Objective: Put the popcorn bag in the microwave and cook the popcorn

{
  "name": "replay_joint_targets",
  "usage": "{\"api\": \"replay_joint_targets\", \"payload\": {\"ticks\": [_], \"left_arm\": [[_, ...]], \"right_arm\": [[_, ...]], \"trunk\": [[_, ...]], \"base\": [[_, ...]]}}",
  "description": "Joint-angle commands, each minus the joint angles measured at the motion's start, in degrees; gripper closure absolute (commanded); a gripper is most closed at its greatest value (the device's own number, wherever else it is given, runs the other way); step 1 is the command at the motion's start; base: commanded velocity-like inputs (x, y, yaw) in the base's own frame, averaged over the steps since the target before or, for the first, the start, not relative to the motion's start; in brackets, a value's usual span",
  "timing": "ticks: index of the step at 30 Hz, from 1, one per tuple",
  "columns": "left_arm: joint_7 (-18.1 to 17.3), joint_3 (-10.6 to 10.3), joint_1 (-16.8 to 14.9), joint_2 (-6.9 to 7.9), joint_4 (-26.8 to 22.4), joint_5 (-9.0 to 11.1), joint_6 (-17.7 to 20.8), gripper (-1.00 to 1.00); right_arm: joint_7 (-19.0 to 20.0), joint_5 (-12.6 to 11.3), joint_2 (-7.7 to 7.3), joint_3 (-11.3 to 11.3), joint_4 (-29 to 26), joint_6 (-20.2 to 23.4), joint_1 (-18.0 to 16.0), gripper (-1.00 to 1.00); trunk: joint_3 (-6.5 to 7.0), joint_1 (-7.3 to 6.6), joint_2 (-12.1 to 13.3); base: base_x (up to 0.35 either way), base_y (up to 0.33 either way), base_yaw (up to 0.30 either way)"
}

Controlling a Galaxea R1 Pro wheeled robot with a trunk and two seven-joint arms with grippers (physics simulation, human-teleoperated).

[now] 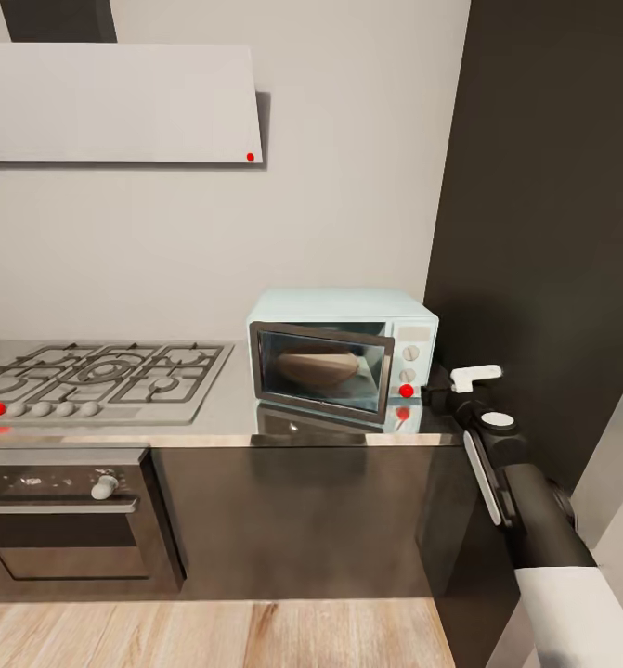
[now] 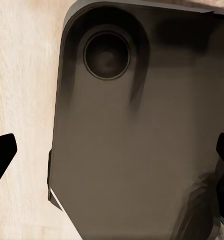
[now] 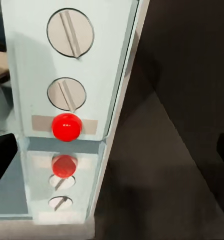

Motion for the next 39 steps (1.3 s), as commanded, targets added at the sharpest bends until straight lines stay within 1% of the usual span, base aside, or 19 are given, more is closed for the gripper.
{"api": "replay_joint_targets", "payload": {"ticks": [1, 3, 6, 21, 28, 30, 31, 32, 34, 39], "left_arm": [[-0.01, 0.12, 0.03, -0.01, -0.1, 0.4, -0.02, -1.0], [-0.01, 0.12, 0.03, 0.0, -0.1, 0.41, 0.01, -1.0], [-0.01, 0.12, 0.03, 0.0, -0.1, 0.42, 0.02, -1.0], [-0.01, 0.12, 0.03, 0.0, -0.1, 0.42, 0.02, -1.0], [-0.01, 0.12, 0.03, 0.0, -0.1, 0.42, 0.02, -1.0], [-0.01, 0.12, 0.03, 0.0, -0.1, 0.42, 0.02, -1.0], [-0.01, 0.12, 0.03, 0.0, -0.1, 0.42, 0.02, -1.0], [-0.01, 0.12, 0.03, 0.0, -0.1, 0.42, 0.02, -1.0], [-0.01, 0.12, 0.03, 0.0, -0.1, 0.42, 0.02, -1.0], [-0.01, 0.12, 0.03, 0.0, -0.1, 0.42, 0.02, -1.0]], "right_arm": [[-0.06, 0.36, 0.47, 0.04, -0.03, 0.28, -0.03, -1.0], [-0.15, 0.36, 1.63, 0.04, 0.02, 0.17, -0.03, -1.0], [-0.18, 0.36, 2.03, 0.03, 0.03, 0.12, -0.03, -1.0], [0.43, 0.21, 2.35, 0.12, 0.66, 0.13, -0.03, -1.0], [0.58, 0.23, 2.47, 0.2, 1.14, 0.13, -0.03, -1.0], [1.27, -0.58, 2.47, 0.27, 1.25, 0.13, -0.03, -1.0], [1.99, -1.44, 2.44, 0.31, 1.29, 0.13, -0.03, -1.0], [3.17, -2.81, 2.39, 0.35, 1.32, 0.12, -0.03, -1.0], [4.31, -4.04, 2.32, 0.38, 1.32, 0.06, -0.03, -1.0], [4.91, -4.53, 2.29, 0.39, 1.34, 0.05, -0.03, -1.0]], "trunk": [[-0.05, 0.01, -0.03], [-0.05, 0.01, -0.03], [-0.05, 0.01, -0.03], [-0.05, 0.01, -0.03], [-0.05, 0.01, -0.03], [-0.05, 0.01, -0.03], [-0.05, 0.01, -0.03], [-0.05, 0.01, -0.03], [-0.05, 0.01, -0.03], [-0.05, 0.01, -0.03]], "base": [[0.089, 0.0, 0.0], [0.154, 0.0, 0.0], [0.198, 0.0, 0.0], [0.116, 0.0, 0.0], [0.024, 0.0, 0.0], [0.0, 0.0, 0.0], [0.0, 0.0, 0.0], [0.0, 0.0, 0.0], [0.0, 0.0, 0.0], [0.0, 0.0, 0.0]]}}
